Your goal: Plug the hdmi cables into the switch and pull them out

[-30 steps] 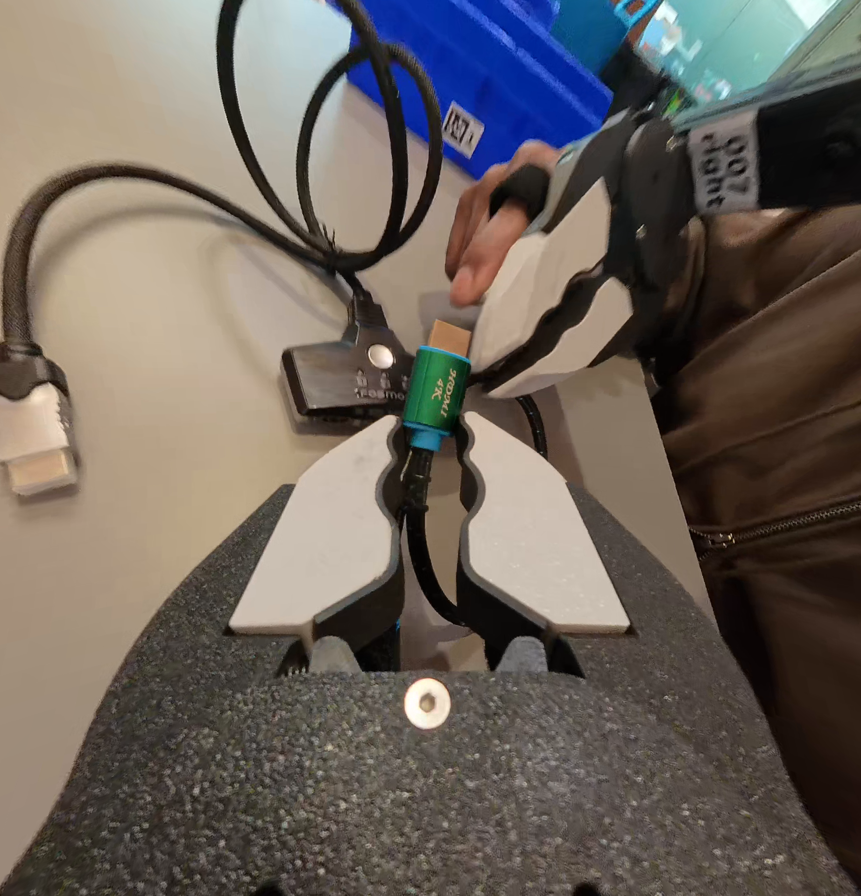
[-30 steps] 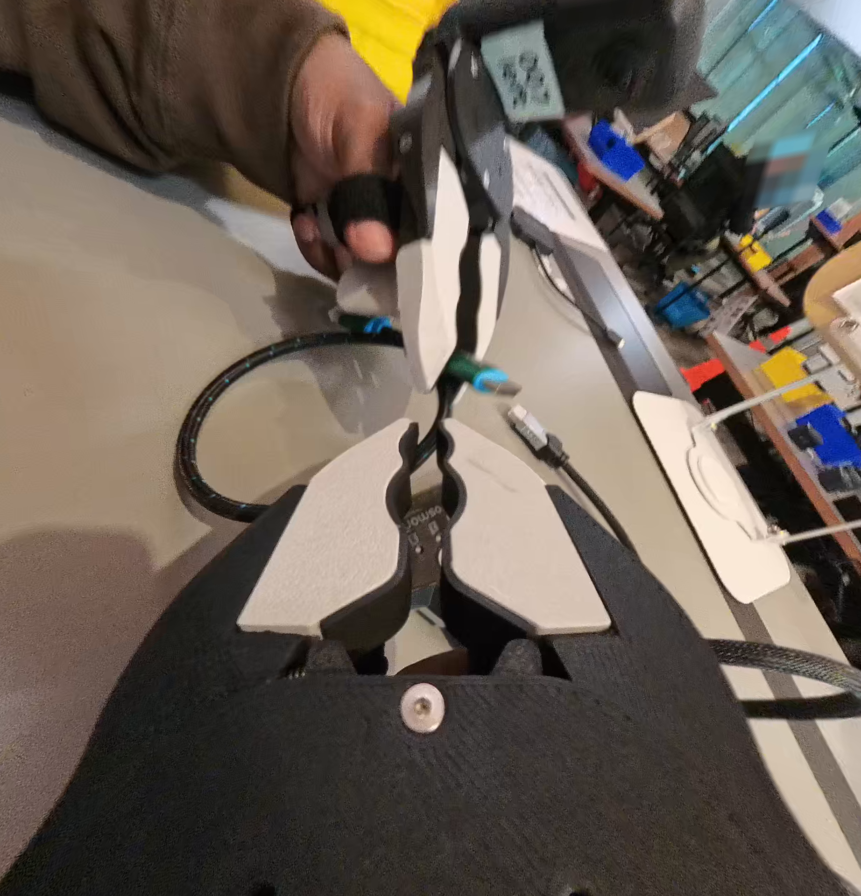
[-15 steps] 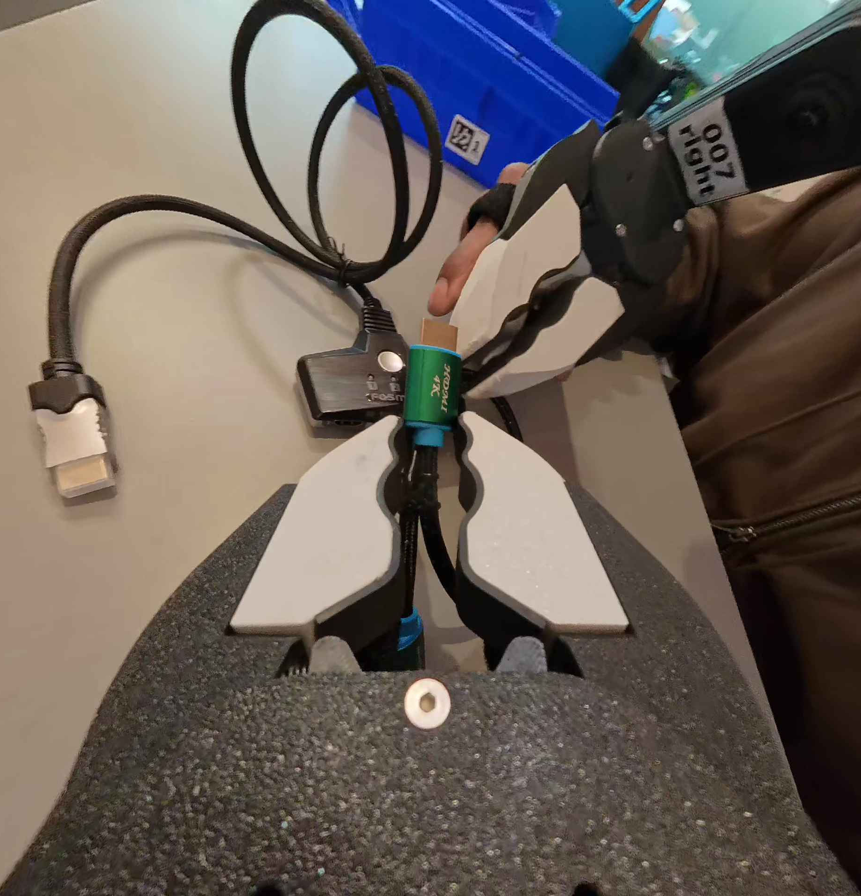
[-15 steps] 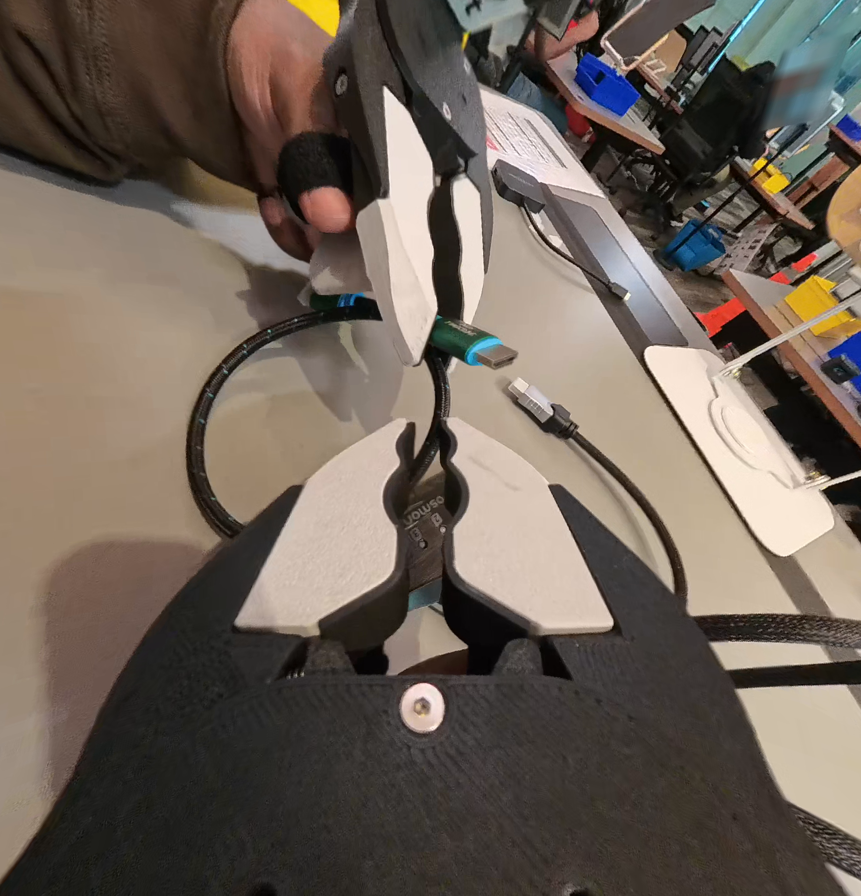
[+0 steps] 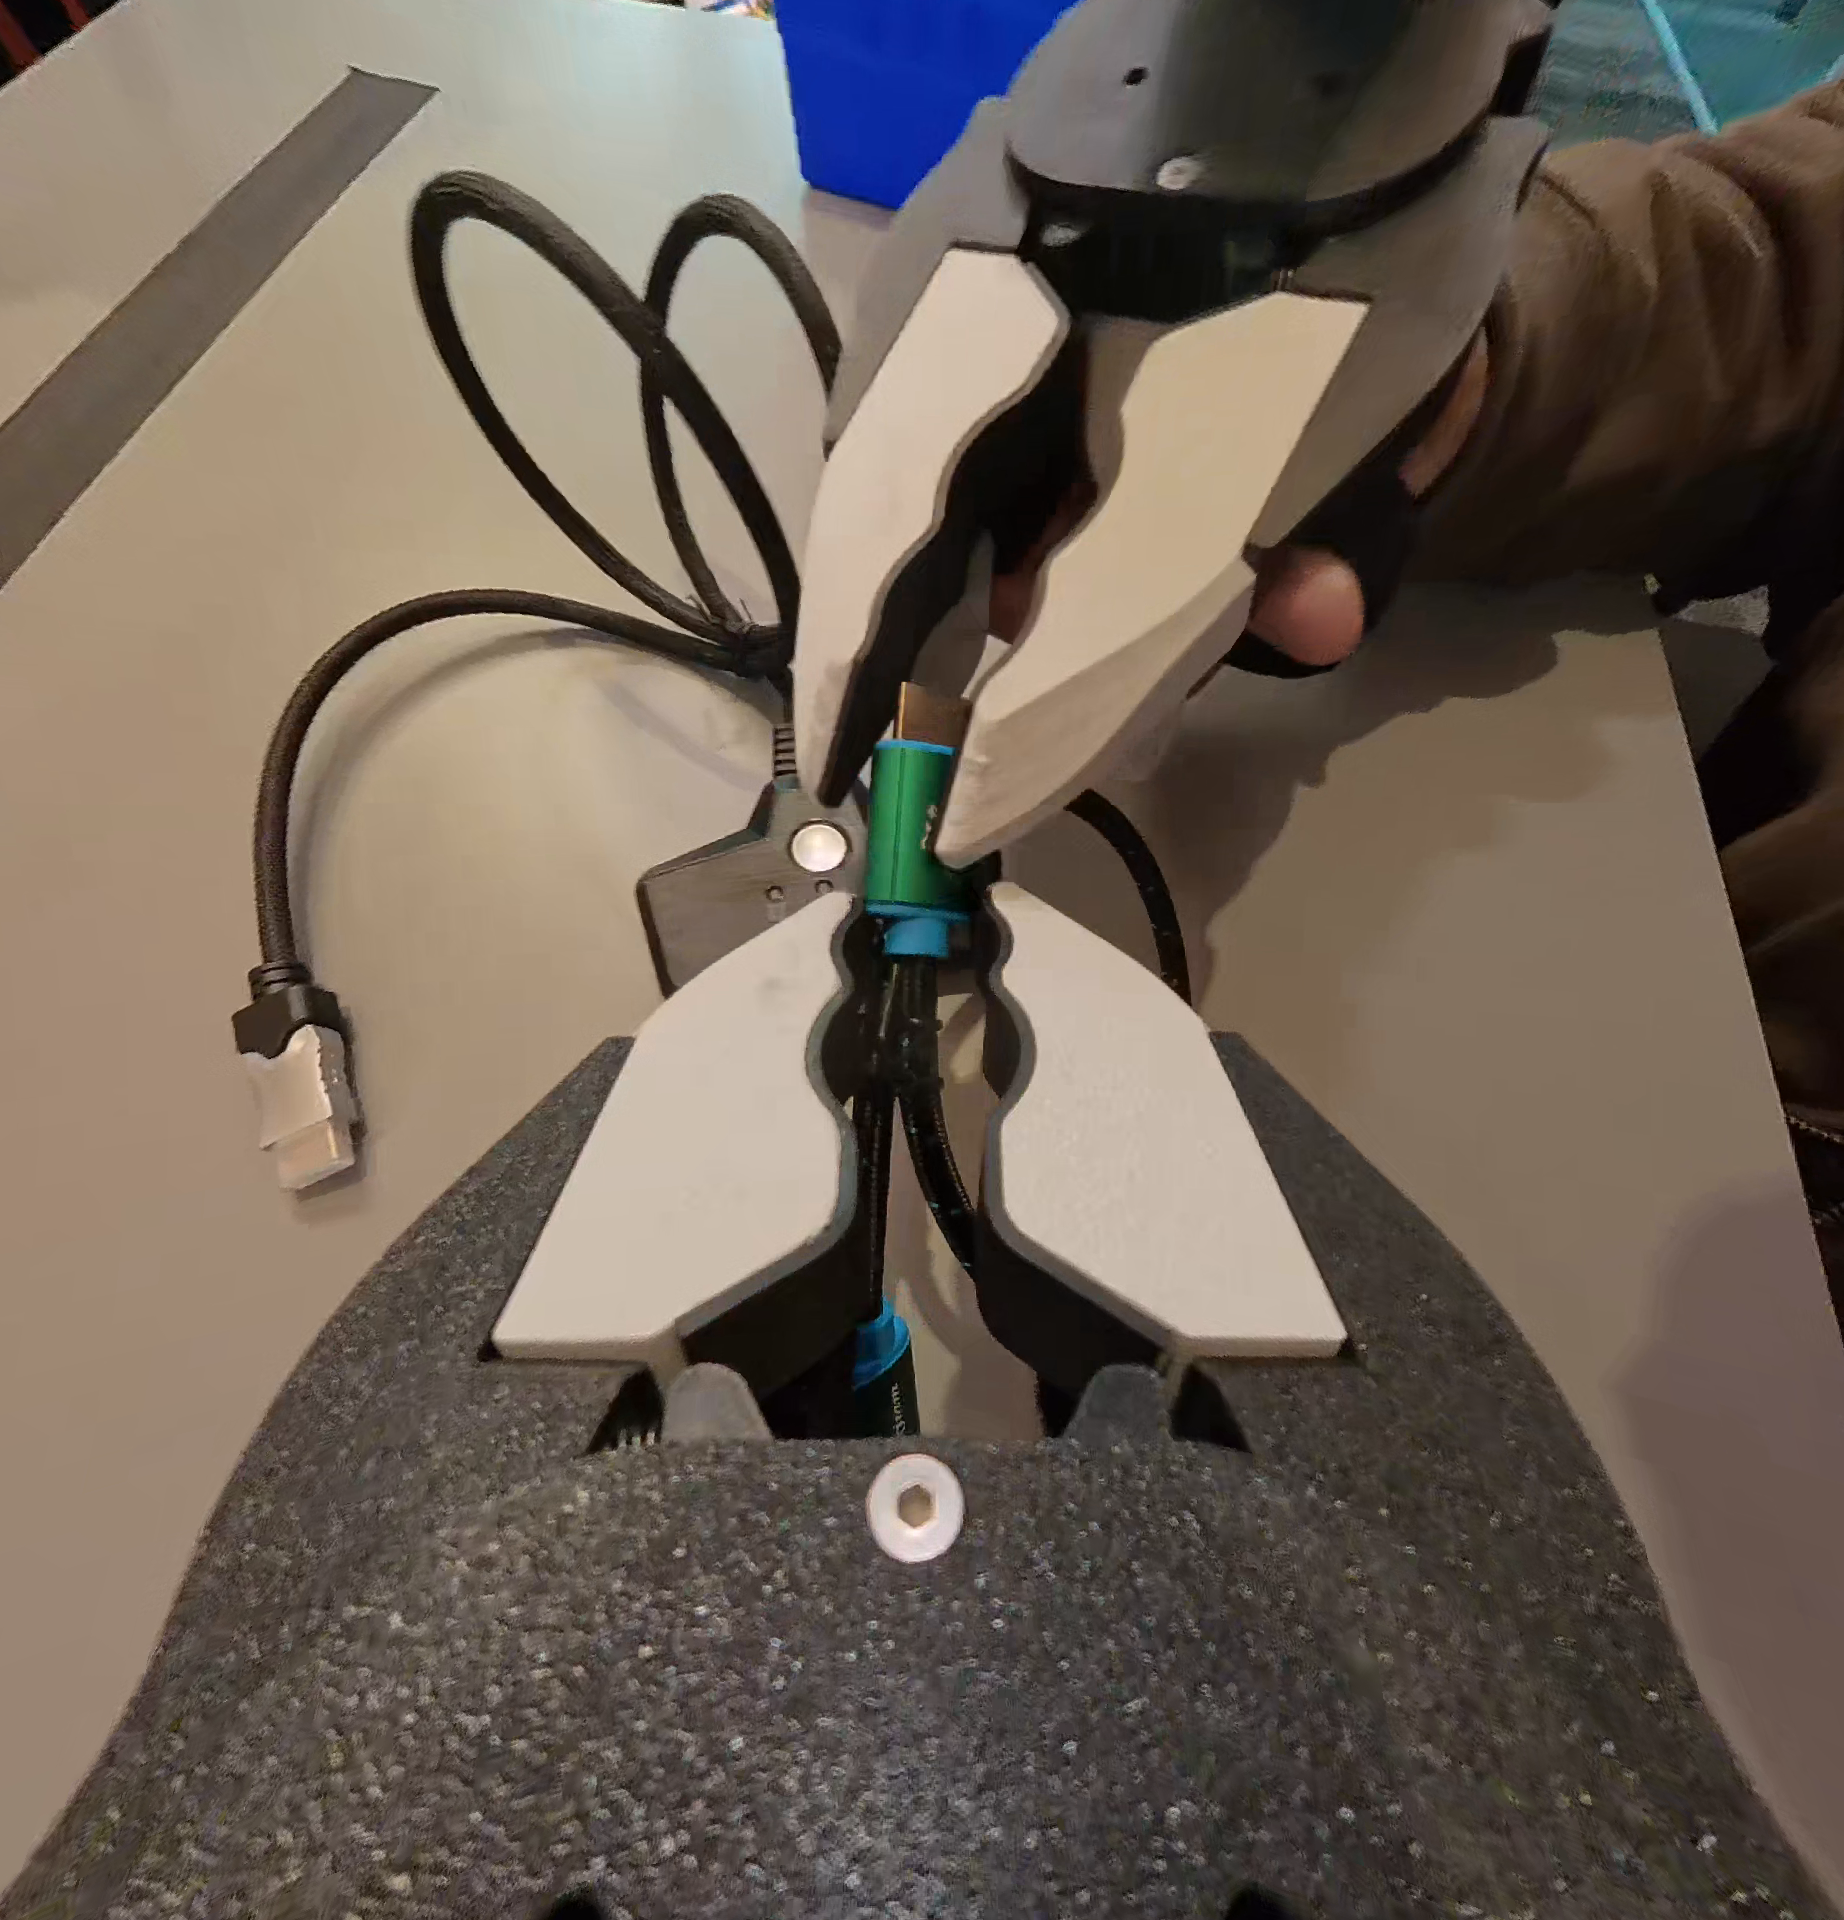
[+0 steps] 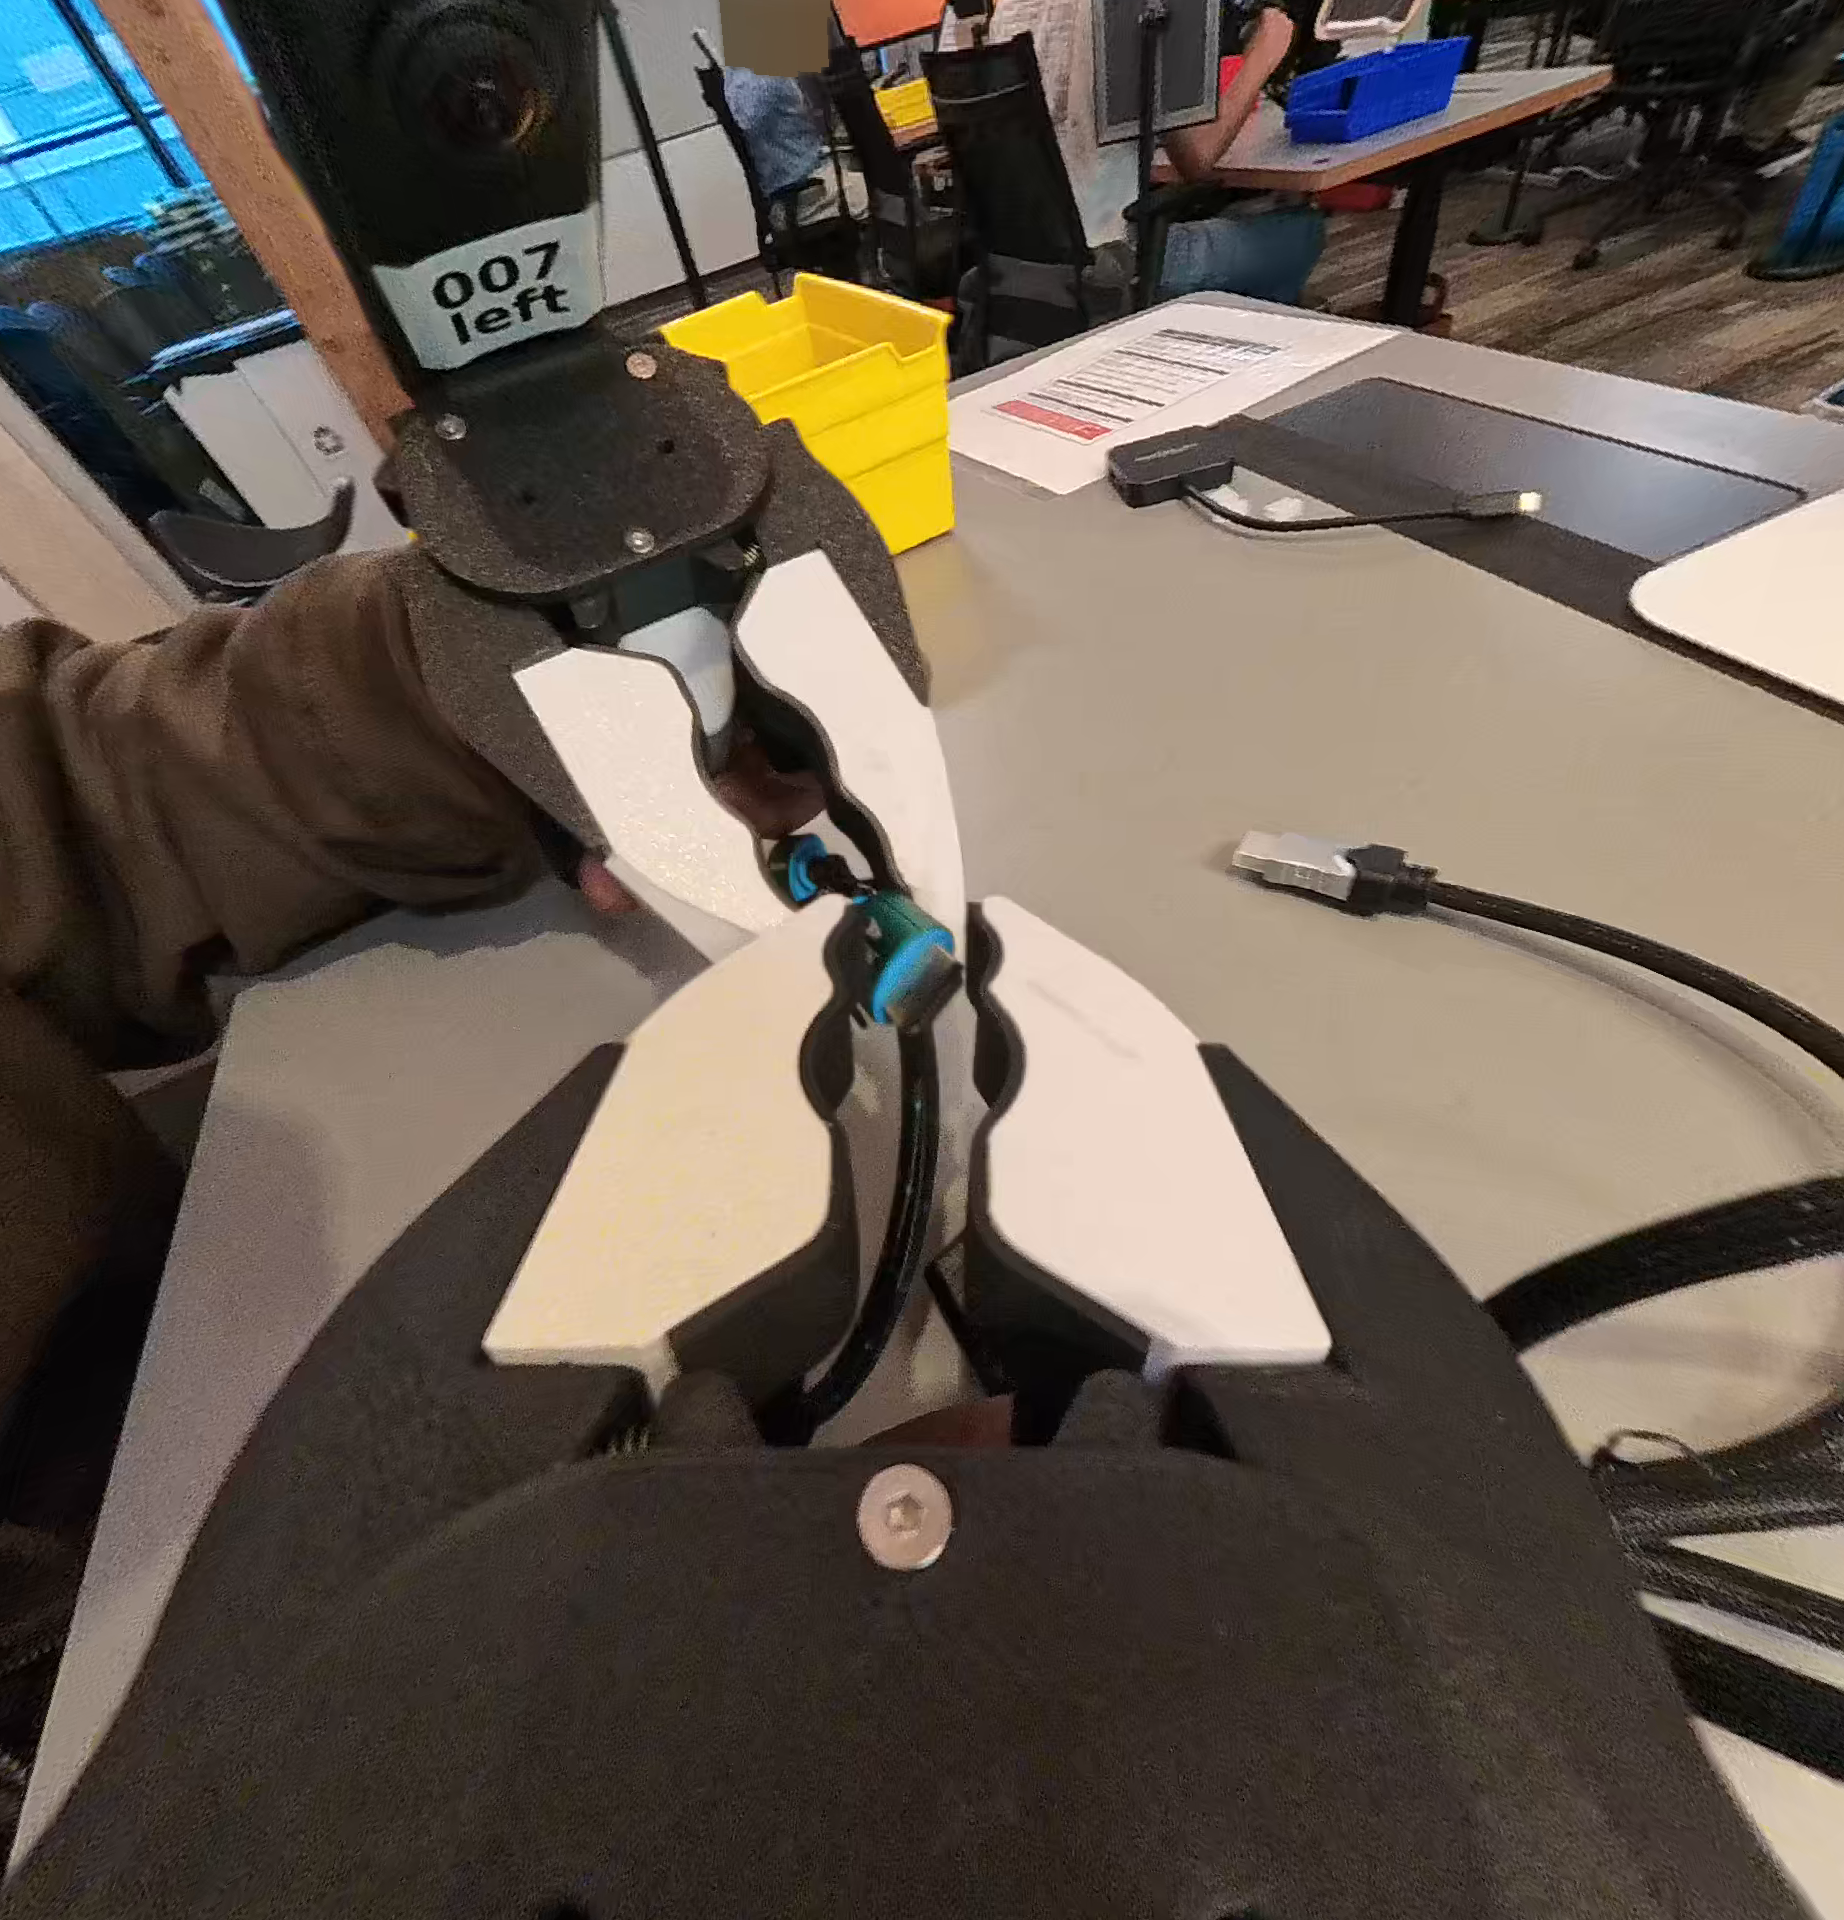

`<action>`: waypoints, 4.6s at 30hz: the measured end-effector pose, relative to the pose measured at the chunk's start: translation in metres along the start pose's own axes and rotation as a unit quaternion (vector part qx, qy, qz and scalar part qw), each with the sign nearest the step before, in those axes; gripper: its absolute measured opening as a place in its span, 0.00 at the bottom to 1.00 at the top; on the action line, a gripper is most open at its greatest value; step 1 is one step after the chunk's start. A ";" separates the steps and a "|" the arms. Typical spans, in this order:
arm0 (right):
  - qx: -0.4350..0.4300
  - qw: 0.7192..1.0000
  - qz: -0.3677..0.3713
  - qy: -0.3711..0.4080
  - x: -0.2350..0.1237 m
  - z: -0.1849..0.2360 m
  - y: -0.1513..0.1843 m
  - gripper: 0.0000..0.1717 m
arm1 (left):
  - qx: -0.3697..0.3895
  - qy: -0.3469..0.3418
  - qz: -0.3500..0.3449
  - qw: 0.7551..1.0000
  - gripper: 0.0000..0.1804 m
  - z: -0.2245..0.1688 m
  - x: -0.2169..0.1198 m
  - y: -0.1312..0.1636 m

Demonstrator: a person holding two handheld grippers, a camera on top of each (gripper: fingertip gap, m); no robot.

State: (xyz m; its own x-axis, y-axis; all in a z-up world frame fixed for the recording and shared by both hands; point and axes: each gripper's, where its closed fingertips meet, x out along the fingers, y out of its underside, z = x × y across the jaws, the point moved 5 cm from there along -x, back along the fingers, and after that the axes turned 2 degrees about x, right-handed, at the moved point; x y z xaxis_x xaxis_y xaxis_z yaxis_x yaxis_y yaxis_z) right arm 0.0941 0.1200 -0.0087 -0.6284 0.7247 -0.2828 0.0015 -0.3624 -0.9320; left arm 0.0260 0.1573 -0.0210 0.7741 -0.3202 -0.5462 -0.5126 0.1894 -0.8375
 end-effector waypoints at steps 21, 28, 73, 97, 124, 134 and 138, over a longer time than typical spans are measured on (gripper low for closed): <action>-0.144 0.972 -0.031 -0.186 -0.004 0.054 0.008 0.06 | -0.083 0.329 -0.066 0.938 0.12 -0.045 -0.015 0.002; -0.163 0.972 -0.021 -0.166 -0.002 0.050 0.012 0.04 | -0.118 0.348 -0.073 0.927 0.12 -0.045 -0.005 0.007; -0.242 0.924 0.286 0.073 -0.005 -0.032 0.058 0.48 | -0.207 0.330 0.045 0.920 0.08 -0.009 -0.003 0.061; -0.239 0.910 0.338 -0.008 -0.003 -0.048 0.067 0.46 | -0.256 0.258 0.068 0.929 0.09 -0.004 0.016 0.059; -0.016 0.931 0.331 0.156 -0.015 -0.054 0.078 0.45 | -0.256 0.250 0.080 0.930 0.10 -0.009 0.023 0.056; -0.102 0.945 0.278 0.137 -0.008 -0.045 0.060 0.38 | -0.286 0.226 0.067 0.929 0.09 -0.001 0.025 0.055; -0.119 0.956 0.236 0.129 -0.010 -0.036 0.045 0.37 | -0.292 0.225 0.062 0.927 0.09 0.000 0.025 0.055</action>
State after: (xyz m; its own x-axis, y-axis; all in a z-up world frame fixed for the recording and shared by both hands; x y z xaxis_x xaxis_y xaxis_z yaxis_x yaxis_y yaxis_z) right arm 0.1287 0.1179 -0.0560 -0.3012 0.6443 -0.7029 0.4340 -0.5637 -0.7027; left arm 0.0174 0.1599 -0.0803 0.5292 -0.7096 -0.4652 -0.8033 -0.2426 -0.5439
